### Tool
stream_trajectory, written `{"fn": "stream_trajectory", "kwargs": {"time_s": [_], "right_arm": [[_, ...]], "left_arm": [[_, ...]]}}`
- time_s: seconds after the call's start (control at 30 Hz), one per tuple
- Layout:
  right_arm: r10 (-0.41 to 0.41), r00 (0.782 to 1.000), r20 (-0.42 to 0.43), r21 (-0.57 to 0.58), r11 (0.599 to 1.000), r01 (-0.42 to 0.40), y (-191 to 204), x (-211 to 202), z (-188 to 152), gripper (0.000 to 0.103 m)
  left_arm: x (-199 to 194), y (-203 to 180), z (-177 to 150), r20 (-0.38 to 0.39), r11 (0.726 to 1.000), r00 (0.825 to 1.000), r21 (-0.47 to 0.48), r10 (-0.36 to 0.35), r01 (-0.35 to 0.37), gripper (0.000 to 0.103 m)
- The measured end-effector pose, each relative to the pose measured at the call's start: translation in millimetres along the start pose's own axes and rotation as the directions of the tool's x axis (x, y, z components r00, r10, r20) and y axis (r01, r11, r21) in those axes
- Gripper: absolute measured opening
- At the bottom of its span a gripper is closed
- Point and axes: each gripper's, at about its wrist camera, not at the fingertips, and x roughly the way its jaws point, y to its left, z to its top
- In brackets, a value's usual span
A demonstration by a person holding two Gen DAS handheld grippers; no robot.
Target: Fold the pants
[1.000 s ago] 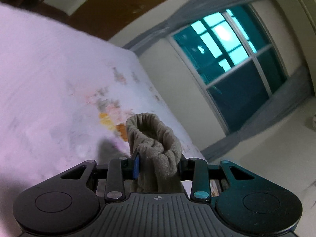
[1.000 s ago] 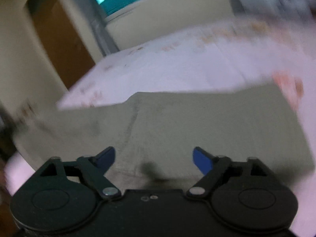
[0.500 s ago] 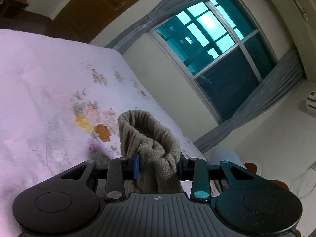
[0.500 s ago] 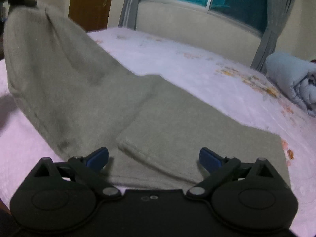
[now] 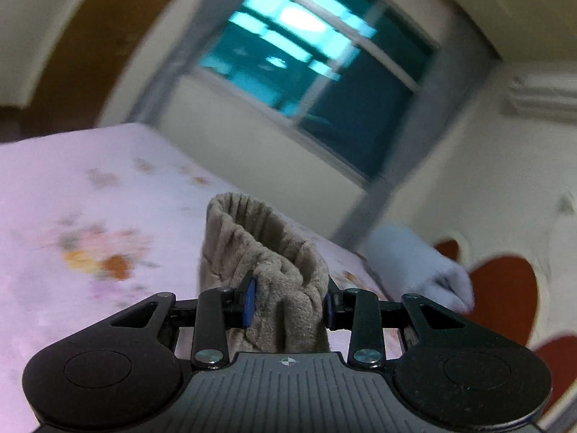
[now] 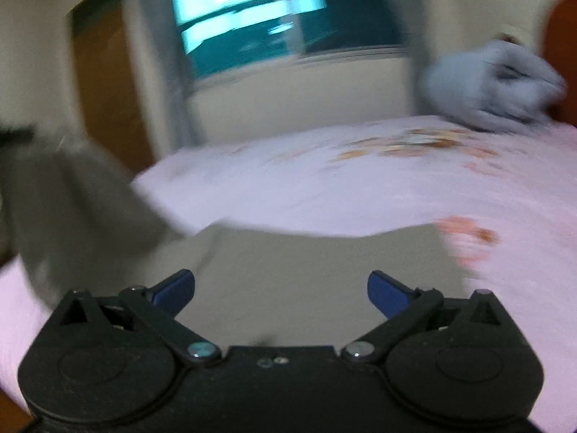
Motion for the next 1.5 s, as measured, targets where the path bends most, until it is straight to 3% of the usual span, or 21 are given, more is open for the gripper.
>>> {"fn": "stream_trajectory", "kwargs": {"time_s": [0.13,0.23,0.37,0.4,0.43,0.5,0.53,0.57,0.63,0.7,0.73,0.8,0.83,0.97,1.03,1.17,1.23,1.3,1.37,1.43,1.5], "right_arm": [[-0.129,0.991,0.040,0.181,0.976,0.120,-78.4,-33.9,11.1,0.097],[-0.187,0.981,0.043,0.285,0.944,0.167,-126.5,-54.0,15.0,0.097],[-0.213,0.976,0.035,0.370,0.910,0.186,-168.7,-68.6,14.6,0.097],[-0.215,0.976,0.026,0.386,0.903,0.188,-179.9,-69.9,13.9,0.097],[-0.223,0.975,0.010,0.407,0.891,0.199,-190.6,-72.8,11.3,0.097],[-0.223,0.975,-0.002,0.445,0.873,0.201,-205.5,-80.5,6.0,0.097],[-0.185,0.983,0.003,0.475,0.865,0.161,-212.6,-83.9,5.2,0.097],[-0.126,0.992,0.013,0.512,0.853,0.102,-217.3,-85.2,3.6,0.097],[0.013,0.999,0.039,0.574,0.818,-0.034,-220.0,-77.9,2.2,0.097],[0.188,0.980,0.061,0.666,0.724,-0.180,-214.9,-61.4,-5.1,0.096],[0.286,0.955,0.073,0.724,0.644,-0.248,-208.1,-45.6,-13.3,0.094],[0.362,0.930,0.070,0.774,0.568,-0.279,-193.2,-23.8,-24.0,0.091],[0.382,0.922,0.055,0.784,0.556,-0.277,-183.6,-12.1,-27.6,0.089],[0.408,0.912,0.035,0.799,0.537,-0.271,-159.2,18.6,-31.5,0.085],[0.400,0.916,-0.011,0.815,0.535,-0.223,-155.7,33.6,-31.8,0.082],[0.390,0.919,-0.054,0.834,0.523,-0.173,-151.3,55.1,-34.0,0.080],[0.379,0.922,-0.081,0.829,0.539,-0.149,-146.7,62.3,-32.7,0.081],[0.371,0.922,-0.109,0.816,0.563,-0.130,-140.3,69.9,-26.8,0.081],[0.362,0.923,-0.133,0.781,0.611,-0.127,-130.4,74.4,-19.7,0.075],[0.343,0.924,-0.166,0.757,0.645,-0.104,-126.2,75.4,-17.8,0.069],[0.329,0.927,-0.178,0.751,0.655,-0.088,-125.5,79.2,-18.5,0.065]], "left_arm": [[47.3,-87.2,-32.5,-0.088,0.982,0.992,0.155,-0.093,0.106,0.035],[89.6,-146.7,-81.6,-0.205,0.957,0.968,0.220,-0.142,0.187,0.035],[149.2,-197.3,-172.7,-0.401,0.938,0.903,0.231,-0.152,0.260,0.035],[160.5,-203.9,-191.7,-0.460,0.941,0.880,0.233,-0.117,0.246,0.035],[159.7,-207.8,-202.1,-0.490,0.951,0.868,0.224,-0.078,0.212,0.036],[134.7,-205.7,-196.9,-0.433,0.949,0.895,0.221,-0.111,0.224,0.061],[118.4,-199.8,-188.2,-0.389,0.949,0.914,0.233,-0.111,0.214,0.084],[103.8,-190.8,-177.5,-0.338,0.950,0.938,0.258,-0.079,0.173,0.089],[81.6,-165.1,-154.4,-0.284,0.950,0.959,0.297,-0.012,0.100,0.090],[59.9,-132.5,-135.1,-0.248,0.952,0.967,0.305,0.060,0.019,0.090],[48.7,-117.1,-128.4,-0.236,0.950,0.967,0.312,0.095,-0.017,0.090],[29.7,-82.9,-117.6,-0.222,0.943,0.960,0.318,0.171,-0.094,0.090],[20.9,-67.2,-113.2,-0.214,0.940,0.956,0.316,0.201,-0.127,0.090],[-7.4,-22.7,-112.9,-0.208,0.933,0.937,0.288,0.281,-0.216,0.090],[-11.0,-0.3,-115.4,-0.211,0.927,0.926,0.280,0.312,-0.249,0.090],[-19.5,18.8,-132.5,-0.236,0.911,0.912,0.330,0.334,-0.249,0.090],[2.5,18.7,-145.6,-0.267,0.874,0.891,0.427,0.367,-0.232,0.090],[11.5,7.5,-159.7,-0.285,0.811,0.865,0.547,0.414,-0.208,0.090],[19.8,-2.4,-170.7,-0.297,0.778,0.859,0.605,0.417,-0.169,0.090],[24.3,-10.2,-173.1,-0.325,0.798,0.872,0.591,0.366,-0.114,0.090],[31.3,-17.1,-173.7,-0.349,0.810,0.872,0.579,0.343,-0.087,0.090]]}}
